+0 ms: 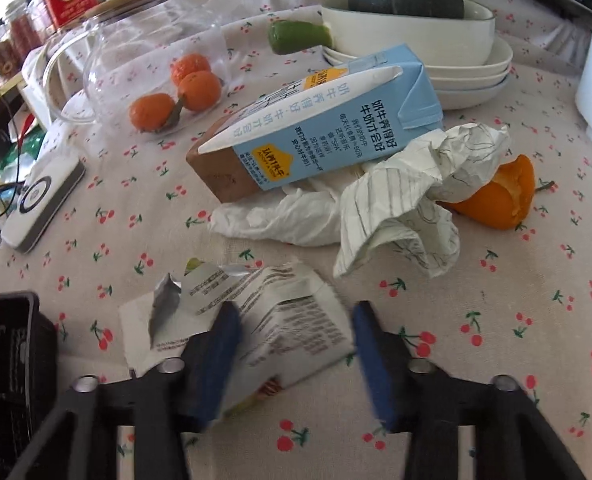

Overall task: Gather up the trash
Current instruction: 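Grasp the white paper packet with the right tool while the left tool holds the tray, then carry the tray and paper packet over the brown bin with both tools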

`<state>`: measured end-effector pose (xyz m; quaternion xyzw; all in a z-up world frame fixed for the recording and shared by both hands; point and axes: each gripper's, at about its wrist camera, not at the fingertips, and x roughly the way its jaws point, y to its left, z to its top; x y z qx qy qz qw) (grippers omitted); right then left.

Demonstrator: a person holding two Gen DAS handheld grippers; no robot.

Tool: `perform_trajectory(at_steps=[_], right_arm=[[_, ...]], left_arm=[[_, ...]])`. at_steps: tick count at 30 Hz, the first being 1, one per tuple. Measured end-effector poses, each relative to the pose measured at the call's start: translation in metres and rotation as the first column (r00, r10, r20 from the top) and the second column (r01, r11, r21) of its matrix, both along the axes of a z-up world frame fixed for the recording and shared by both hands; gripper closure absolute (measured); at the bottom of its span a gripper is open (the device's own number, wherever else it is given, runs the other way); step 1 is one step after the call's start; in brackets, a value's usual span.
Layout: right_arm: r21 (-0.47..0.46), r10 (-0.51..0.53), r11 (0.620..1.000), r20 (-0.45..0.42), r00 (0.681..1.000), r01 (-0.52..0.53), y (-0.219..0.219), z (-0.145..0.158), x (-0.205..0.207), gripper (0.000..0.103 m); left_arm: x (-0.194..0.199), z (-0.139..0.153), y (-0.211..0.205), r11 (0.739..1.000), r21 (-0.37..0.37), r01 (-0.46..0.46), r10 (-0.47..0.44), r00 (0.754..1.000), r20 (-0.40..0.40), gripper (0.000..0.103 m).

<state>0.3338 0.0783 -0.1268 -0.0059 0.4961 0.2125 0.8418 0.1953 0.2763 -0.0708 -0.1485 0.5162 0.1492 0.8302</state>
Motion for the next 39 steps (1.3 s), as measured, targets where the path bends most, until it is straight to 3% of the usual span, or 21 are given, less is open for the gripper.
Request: perform_trajectory(at_steps=[2, 4, 20, 31, 39], right_arm=[[0.025, 0.002, 1.0, -0.014, 1.0, -0.001, -0.008, 0.003, -0.002, 0.071], [0.054, 0.001, 0.999, -0.033, 0.999, 0.001, -0.019, 0.006, -0.004, 0.072], [0.131, -0.063, 0.989, -0.014, 0.998, 0.064, -0.133, 0.055, -0.059, 0.073], [0.104, -0.185, 0.977, -0.037, 0.982, 0.187, -0.24, 0.088, -0.092, 0.073], [0.057, -0.249, 0.967, 0.004, 0.969, 0.248, -0.304, 0.116, -0.127, 0.073]], left_arm=[[0.0, 0.001, -0.003, 1.0, -0.002, 0.008, -0.008, 1.0, 0.001, 0.044], [0.001, 0.002, -0.008, 1.0, -0.002, 0.018, -0.018, 1.0, 0.002, 0.044], [0.006, 0.02, -0.064, 0.991, -0.027, 0.131, -0.13, 0.991, 0.034, 0.044], [0.011, 0.037, -0.138, 0.964, -0.064, 0.258, -0.254, 0.965, 0.061, 0.044], [0.014, 0.044, -0.202, 0.932, -0.084, 0.352, -0.347, 0.936, 0.067, 0.044]])
